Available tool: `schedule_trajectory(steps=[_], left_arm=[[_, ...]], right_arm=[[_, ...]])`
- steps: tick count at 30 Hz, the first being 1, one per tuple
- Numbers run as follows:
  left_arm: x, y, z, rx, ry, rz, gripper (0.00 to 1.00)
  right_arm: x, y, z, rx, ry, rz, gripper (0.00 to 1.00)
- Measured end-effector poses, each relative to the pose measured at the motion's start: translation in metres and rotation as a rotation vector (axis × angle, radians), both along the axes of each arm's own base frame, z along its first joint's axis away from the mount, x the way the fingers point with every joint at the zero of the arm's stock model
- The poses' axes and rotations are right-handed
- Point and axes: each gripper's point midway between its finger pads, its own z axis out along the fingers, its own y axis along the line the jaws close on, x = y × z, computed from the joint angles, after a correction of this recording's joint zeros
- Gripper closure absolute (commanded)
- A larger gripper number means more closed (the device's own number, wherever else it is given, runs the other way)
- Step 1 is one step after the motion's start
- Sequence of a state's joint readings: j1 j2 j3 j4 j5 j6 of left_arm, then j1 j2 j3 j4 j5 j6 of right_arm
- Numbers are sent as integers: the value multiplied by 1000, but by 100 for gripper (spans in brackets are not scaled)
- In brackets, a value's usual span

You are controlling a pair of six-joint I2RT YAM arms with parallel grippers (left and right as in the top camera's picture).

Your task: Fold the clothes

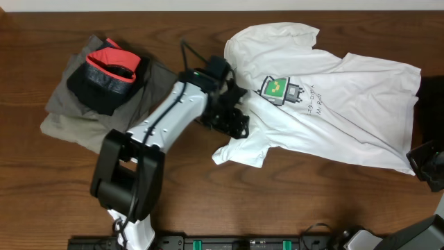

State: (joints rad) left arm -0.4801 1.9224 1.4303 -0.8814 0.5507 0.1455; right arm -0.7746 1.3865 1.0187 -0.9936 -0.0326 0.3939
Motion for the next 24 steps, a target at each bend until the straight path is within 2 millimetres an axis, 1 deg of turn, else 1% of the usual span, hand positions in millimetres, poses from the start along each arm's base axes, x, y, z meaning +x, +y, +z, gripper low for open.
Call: schedule_trajectory(steps=[4,6,7,9,10,12,14,16,17,20,22,24], left_arm=[[0,-10,-9,103,-109,-73,20],[-3,-16,-16,146,-147,-108,30],[-4,-17,-20,168,-152,-122,33],[-8,-14,-31,211,-146,-146,33],[-9,-11,-37,234,-134,-153,35],[-13,-3,-47,276,-100,-152,48],[-14,5,-51,301,-84,-147,64],[-16,11,-51,320,-69,-144,89],[-17,13,-51,327,-65,-150,94],[-26,23,-51,361,-21,-152,94],[-32,33,-50,396,18,-138,94],[-35,51,-49,458,60,-87,94]], right_arm=[[1,1,0,3,-4,1,99],[1,1,0,6,-7,2,99],[2,1,0,7,-9,3,99],[2,2,0,9,-11,3,98],[2,2,0,10,-12,4,99],[2,2,0,10,-13,4,99],[3,2,0,11,-14,4,99],[3,2,0,11,-16,4,98],[3,2,0,11,-16,5,98],[3,2,0,11,-16,5,98],[3,2,0,11,-16,5,98],[3,2,0,11,-16,5,98]])
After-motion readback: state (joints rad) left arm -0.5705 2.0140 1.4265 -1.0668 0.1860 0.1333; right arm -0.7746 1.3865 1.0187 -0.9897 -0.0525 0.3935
